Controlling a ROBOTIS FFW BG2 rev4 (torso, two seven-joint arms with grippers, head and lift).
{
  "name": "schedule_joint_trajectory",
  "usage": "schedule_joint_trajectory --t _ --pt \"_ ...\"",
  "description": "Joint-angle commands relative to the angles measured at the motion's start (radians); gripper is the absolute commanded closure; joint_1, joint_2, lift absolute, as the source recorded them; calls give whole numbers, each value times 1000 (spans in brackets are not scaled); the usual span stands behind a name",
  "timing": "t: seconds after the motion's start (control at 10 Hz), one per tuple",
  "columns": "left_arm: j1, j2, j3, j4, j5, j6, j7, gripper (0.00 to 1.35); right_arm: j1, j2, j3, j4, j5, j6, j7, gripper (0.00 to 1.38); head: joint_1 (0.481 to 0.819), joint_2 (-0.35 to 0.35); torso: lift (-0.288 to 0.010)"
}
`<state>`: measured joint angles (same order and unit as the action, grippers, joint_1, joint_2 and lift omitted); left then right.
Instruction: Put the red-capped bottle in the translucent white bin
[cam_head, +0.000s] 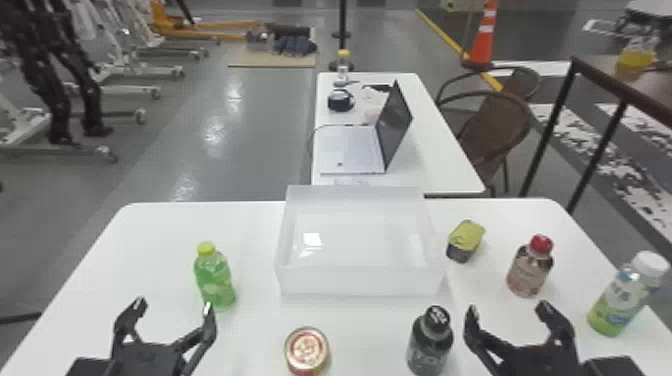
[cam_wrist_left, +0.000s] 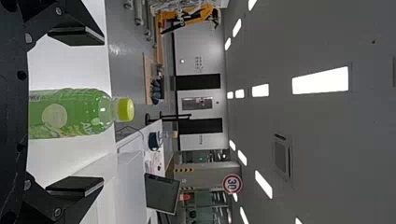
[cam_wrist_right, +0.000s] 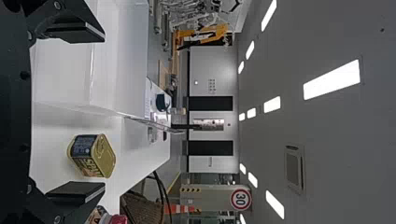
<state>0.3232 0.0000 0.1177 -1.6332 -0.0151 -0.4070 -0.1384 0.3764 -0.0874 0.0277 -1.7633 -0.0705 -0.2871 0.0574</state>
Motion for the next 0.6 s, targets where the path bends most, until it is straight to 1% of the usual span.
schedule_joint_trajectory --t 0.0,0.3,0.5 --pt "1 -3 -3 -1 -9 -16 9 228 15 5 1 -1 15 -15 -39 168 549 0 -100" --pt "4 -3 -6 -1 -5 -12 11 228 12 6 1 28 -26 -41 -37 170 549 0 -100" --pt "4 -3 -9 -1 0 -4 11 228 12 5 1 36 -28 -53 -36 170 549 0 -100"
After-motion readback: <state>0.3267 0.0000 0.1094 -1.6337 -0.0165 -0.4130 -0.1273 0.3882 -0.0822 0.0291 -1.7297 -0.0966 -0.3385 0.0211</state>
